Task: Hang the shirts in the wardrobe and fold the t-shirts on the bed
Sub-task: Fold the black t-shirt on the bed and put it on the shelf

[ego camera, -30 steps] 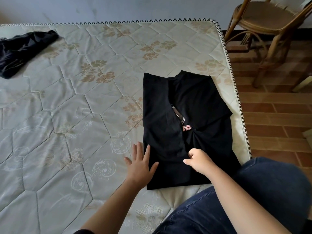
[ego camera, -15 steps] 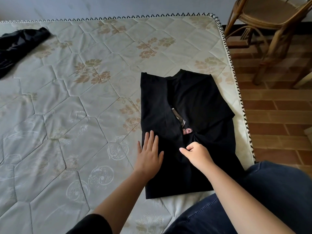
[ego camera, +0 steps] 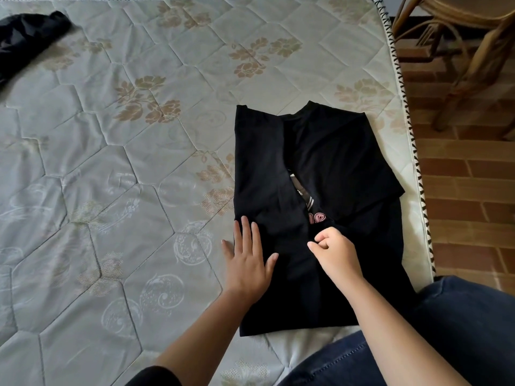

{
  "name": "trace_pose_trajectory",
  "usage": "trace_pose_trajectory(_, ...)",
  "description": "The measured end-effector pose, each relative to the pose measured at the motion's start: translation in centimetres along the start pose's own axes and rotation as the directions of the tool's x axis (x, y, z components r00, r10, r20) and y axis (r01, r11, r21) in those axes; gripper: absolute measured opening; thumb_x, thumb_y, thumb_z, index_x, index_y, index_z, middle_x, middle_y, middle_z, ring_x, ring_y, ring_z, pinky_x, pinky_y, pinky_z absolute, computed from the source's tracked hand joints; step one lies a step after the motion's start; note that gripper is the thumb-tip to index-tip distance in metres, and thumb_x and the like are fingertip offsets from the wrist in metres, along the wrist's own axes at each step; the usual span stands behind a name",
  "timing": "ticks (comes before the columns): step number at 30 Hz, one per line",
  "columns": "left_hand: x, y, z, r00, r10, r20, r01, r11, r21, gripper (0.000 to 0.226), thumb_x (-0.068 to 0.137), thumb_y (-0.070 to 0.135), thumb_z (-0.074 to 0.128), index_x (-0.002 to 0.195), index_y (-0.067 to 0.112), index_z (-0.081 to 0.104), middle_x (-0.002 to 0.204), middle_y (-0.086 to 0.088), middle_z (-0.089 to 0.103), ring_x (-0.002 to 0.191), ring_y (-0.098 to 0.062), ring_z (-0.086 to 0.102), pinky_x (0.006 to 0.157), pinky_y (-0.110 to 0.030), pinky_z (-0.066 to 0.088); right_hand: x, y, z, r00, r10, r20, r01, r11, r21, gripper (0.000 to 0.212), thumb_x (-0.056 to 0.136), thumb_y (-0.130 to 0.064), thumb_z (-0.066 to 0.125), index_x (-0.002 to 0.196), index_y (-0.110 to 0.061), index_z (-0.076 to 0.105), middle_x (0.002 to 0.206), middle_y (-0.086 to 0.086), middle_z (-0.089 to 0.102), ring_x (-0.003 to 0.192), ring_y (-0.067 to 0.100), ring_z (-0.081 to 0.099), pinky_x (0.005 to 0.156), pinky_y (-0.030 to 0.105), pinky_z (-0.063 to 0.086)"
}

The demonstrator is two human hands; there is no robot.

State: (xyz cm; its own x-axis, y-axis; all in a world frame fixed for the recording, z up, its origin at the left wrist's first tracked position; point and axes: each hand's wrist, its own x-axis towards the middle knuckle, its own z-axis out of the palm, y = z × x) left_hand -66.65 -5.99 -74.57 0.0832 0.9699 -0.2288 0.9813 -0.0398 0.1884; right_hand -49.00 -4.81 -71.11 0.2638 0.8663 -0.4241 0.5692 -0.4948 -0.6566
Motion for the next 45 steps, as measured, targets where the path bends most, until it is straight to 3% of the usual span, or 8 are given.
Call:
trace_pose_trajectory(7, 3.4, -0.5, -1.3, 0.993, 0.055, -0.100, -0.058, 0.998, -0.022, 0.067, 0.099, 0.042, 0.014, 0.135, -0.006, 0.043, 0.146, -0.023, 0.036, 0.136, -0.032, 0.026, 0.099, -0.059, 0.025, 1.3, -4.2, 0.2, 0.891, -0.429, -0.148, 0.375, 0.880, -0.292, 0.017, 0.087, -0.011, 0.060, 0.103, -0.006, 0.060, 0.101, 0.007, 0.059, 0.091, 0.025, 0.059, 0.067, 0.033, 0.045)
trace_pose_trajectory(11, 5.5, -1.4, -1.6, 0.991, 0.045, -0.127, -0.061, 0.990, -0.128, 0.065, 0.091, 0.037, 0.020, 0.145, 0.002, 0.030, 0.154, -0.011, 0.023, 0.140, -0.022, 0.007, 0.109, -0.056, 0.023, 2.3, -5.7, 3.4, 0.746, -0.665, 0.028, 0.603, 0.657, -0.452, 0.036, 0.070, -0.007, 0.070, 0.106, -0.002, 0.066, 0.108, 0.014, 0.065, 0.095, 0.033, 0.065, 0.071, 0.041, 0.056)
trace_pose_trajectory(14, 5.6, -1.5, -1.1, 0.991, 0.016, -0.133, -0.024, 0.998, -0.058, 0.063, 0.090, 0.038, 0.027, 0.145, 0.009, 0.034, 0.153, -0.008, 0.027, 0.140, -0.021, 0.017, 0.104, -0.054, 0.029, 2.6, -6.6, 5.8, 0.752, -0.625, 0.208, 0.632, 0.594, -0.499, 0.048, 0.075, -0.019, 0.064, 0.122, -0.008, 0.062, 0.128, 0.008, 0.060, 0.117, 0.029, 0.058, 0.085, 0.049, 0.052)
trace_pose_trajectory(18, 5.7, -1.5, -1.0, 0.993, 0.017, -0.118, -0.015, 1.000, 0.017, 0.062, 0.086, 0.039, 0.036, 0.143, 0.015, 0.034, 0.149, -0.008, 0.037, 0.135, -0.035, 0.036, 0.095, -0.056, 0.041, 3.6, -5.9, 6.6, 0.792, -0.512, 0.334, 0.606, 0.586, -0.538, 0.066, 0.087, -0.041, 0.011, 0.148, -0.018, 0.025, 0.154, -0.006, 0.026, 0.143, 0.018, 0.024, 0.110, 0.048, 0.028)
trace_pose_trajectory(31, 5.8, -1.1, -0.5, 0.980, 0.008, -0.199, -0.007, 1.000, 0.010, 0.061, 0.084, 0.033, 0.035, 0.141, 0.010, 0.033, 0.148, -0.009, 0.039, 0.136, -0.035, 0.030, 0.096, -0.059, 0.038, 5.8, -3.1, 4.8, 0.875, -0.459, 0.152, 0.422, 0.572, -0.703, 0.062, 0.090, -0.046, 0.024, 0.141, -0.012, 0.035, 0.150, 0.002, 0.035, 0.137, 0.025, 0.027, 0.102, 0.055, 0.036)
trace_pose_trajectory(36, 5.6, -0.9, -1.0, 0.986, 0.004, -0.164, 0.002, 0.999, 0.038, 0.062, 0.082, 0.032, 0.034, 0.138, 0.006, 0.045, 0.145, -0.011, 0.042, 0.130, -0.039, 0.042, 0.093, -0.060, 0.040, 4.7, -4.0, 3.6, 0.866, -0.447, 0.227, 0.426, 0.418, -0.802, 0.066, 0.099, -0.049, 0.019, 0.143, -0.012, -0.013, 0.152, 0.004, -0.022, 0.144, 0.027, -0.015, 0.114, 0.053, 0.000)
trace_pose_trajectory(41, 5.6, -0.4, -0.8, 0.965, 0.111, -0.238, -0.093, 0.992, 0.086, 0.057, 0.083, 0.025, 0.033, 0.130, -0.002, 0.051, 0.142, -0.019, 0.044, 0.144, -0.030, 0.012, 0.113, -0.049, 0.012, 1.6, -3.7, 5.4, 0.823, -0.480, 0.305, 0.539, 0.487, -0.687, 0.055, 0.081, -0.027, 0.034, 0.126, -0.010, 0.061, 0.138, 0.004, 0.052, 0.132, 0.023, 0.040, 0.101, 0.050, 0.040)
trace_pose_trajectory(45, 3.7, -1.0, -0.3, 0.937, 0.276, -0.216, -0.253, 0.959, 0.127, 0.056, 0.080, 0.028, 0.035, 0.124, 0.004, 0.059, 0.138, -0.011, 0.049, 0.135, -0.026, 0.026, 0.100, -0.049, 0.041, -0.5, -1.1, 5.2, 0.820, -0.483, 0.307, 0.554, 0.536, -0.637, 0.061, 0.082, -0.038, 0.031, 0.133, -0.012, 0.053, 0.143, 0.003, 0.047, 0.133, 0.020, 0.034, 0.095, 0.049, 0.045)
